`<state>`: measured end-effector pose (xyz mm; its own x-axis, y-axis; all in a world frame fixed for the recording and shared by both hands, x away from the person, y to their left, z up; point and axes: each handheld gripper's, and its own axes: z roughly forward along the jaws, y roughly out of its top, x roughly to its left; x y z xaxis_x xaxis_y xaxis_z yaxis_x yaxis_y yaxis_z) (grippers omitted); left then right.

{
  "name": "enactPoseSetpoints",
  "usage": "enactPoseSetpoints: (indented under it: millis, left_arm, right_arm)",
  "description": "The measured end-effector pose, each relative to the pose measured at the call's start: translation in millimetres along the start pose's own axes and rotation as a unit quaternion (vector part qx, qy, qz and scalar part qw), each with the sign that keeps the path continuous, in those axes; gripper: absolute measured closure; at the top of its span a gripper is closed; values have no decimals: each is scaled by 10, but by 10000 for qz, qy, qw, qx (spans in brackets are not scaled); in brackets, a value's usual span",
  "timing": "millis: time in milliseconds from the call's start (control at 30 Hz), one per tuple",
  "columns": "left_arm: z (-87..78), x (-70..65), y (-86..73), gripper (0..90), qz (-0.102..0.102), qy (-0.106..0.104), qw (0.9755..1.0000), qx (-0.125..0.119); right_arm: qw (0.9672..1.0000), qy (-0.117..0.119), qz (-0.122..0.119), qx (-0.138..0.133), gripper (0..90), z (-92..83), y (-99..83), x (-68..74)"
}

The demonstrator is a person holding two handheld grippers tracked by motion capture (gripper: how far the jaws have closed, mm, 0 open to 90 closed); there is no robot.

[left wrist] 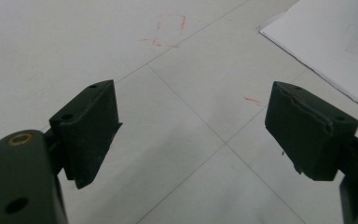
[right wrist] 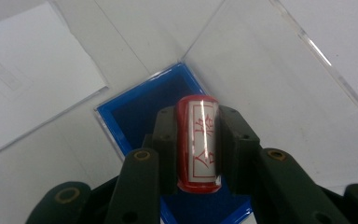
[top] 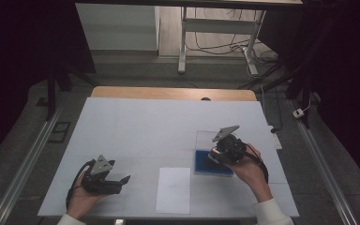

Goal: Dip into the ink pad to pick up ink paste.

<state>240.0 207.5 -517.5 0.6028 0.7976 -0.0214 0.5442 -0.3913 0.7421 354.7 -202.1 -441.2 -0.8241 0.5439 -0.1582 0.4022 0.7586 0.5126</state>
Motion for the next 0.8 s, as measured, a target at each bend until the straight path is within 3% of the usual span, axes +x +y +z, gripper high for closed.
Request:
enactPoseSetpoints:
  millis: [800]
  left_arm:
    - [5, 1, -2, 182, 14, -49, 10000, 46]
  right_arm:
    - [9992, -64, -5, 402, 693, 235, -53, -27]
